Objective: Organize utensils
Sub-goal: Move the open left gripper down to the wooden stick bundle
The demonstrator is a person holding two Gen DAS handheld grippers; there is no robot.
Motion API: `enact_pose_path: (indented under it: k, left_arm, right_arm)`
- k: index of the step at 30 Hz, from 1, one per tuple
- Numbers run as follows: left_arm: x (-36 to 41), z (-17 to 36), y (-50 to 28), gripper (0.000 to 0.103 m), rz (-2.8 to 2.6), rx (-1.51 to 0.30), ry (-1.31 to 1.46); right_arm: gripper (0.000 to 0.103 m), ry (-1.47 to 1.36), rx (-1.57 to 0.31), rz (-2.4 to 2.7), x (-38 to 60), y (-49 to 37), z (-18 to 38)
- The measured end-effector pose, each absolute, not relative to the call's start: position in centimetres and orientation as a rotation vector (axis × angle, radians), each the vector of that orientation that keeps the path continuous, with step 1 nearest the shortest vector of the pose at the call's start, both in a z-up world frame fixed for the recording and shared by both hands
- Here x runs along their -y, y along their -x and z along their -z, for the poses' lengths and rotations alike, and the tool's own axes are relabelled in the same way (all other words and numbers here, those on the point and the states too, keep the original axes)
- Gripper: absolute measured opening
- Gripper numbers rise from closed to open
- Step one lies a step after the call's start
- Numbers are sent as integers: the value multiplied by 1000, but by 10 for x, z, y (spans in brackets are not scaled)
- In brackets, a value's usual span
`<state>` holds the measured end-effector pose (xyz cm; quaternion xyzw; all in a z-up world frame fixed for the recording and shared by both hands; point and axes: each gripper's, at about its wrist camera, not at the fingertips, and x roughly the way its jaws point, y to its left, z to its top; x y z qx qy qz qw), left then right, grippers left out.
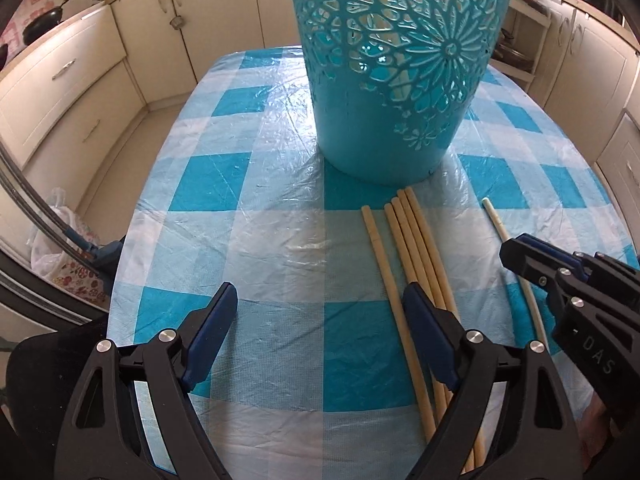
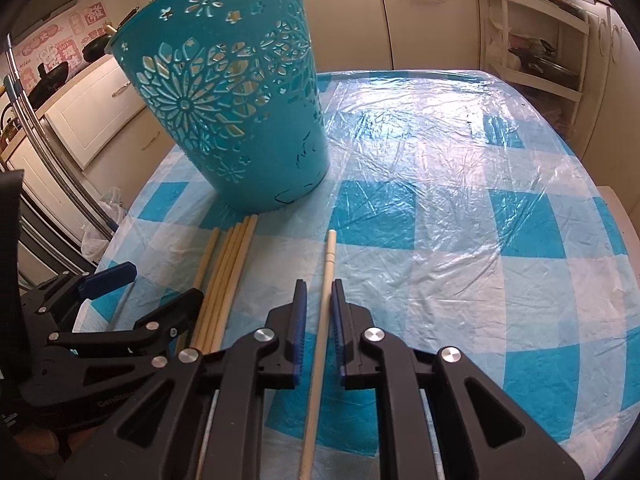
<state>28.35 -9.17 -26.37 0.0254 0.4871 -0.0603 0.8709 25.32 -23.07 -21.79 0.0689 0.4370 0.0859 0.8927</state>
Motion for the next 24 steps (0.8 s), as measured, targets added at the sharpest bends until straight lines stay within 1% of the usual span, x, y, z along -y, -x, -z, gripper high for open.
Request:
enact_pose_path:
  k: [3, 4, 5, 6, 8, 9, 11, 13, 14, 24]
  left_arm:
    - [94, 263, -286, 80, 124, -1021, -60]
    - [94, 263, -288, 75, 133, -1019, -62]
    - [97, 261, -287, 67, 144, -1018, -61]
    - [99, 260, -290, 62, 168, -1017, -56]
    - [101, 259, -291, 42, 198, -1013, -64]
    - [104, 258, -293, 37, 219, -1010, -73]
    - [106, 258, -294, 14, 253, -1008, -81]
    - [106, 258, -295, 9, 284, -1015, -82]
    - [106, 258, -295, 8, 297, -1016, -92]
    - [112, 256, -297, 9, 326, -1006, -169]
  right_arm:
    - [14, -139, -902, -179, 231, -254, 218]
    - [13, -136, -901, -179, 230, -254, 218]
    - [13, -131, -899, -178, 230, -254, 218]
    - [13, -127, -897, -178, 230, -255, 218]
    - [13, -120, -891, -177, 230, -255, 218]
    - [13, -115, -889, -176, 229, -255, 218]
    - [14, -111, -888, -175, 228, -256, 218]
    - [13, -113, -889, -174, 227, -255, 219]
    - [13, -115, -890, -174, 227, -256, 219]
    - [13, -140, -890, -179, 233, -262, 220]
